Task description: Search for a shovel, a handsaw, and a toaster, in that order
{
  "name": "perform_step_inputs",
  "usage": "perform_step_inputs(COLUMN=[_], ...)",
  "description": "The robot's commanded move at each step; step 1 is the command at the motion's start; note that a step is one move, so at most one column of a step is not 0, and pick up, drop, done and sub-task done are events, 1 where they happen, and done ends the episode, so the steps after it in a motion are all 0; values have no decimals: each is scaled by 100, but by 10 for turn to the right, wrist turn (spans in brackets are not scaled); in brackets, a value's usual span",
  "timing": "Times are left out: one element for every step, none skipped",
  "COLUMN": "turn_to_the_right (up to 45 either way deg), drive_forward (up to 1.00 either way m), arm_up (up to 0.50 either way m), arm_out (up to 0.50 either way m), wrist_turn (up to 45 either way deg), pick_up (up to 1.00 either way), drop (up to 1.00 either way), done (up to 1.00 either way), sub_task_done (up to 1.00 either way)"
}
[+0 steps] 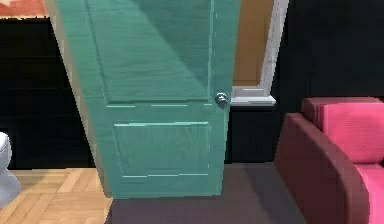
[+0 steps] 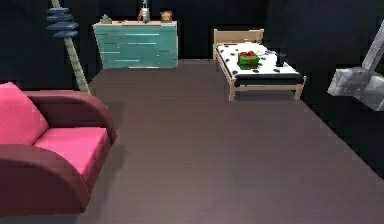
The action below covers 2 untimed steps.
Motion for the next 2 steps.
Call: perform_step_inputs(turn_to_the_right=[-180,0], drive_forward=[0,5], arm_up=[0,0], arm_out=[0,0], wrist_turn=[0,0], pick_up=[0,0], drop=[0,0], done=[0,0], sub_task_done=[0,0])
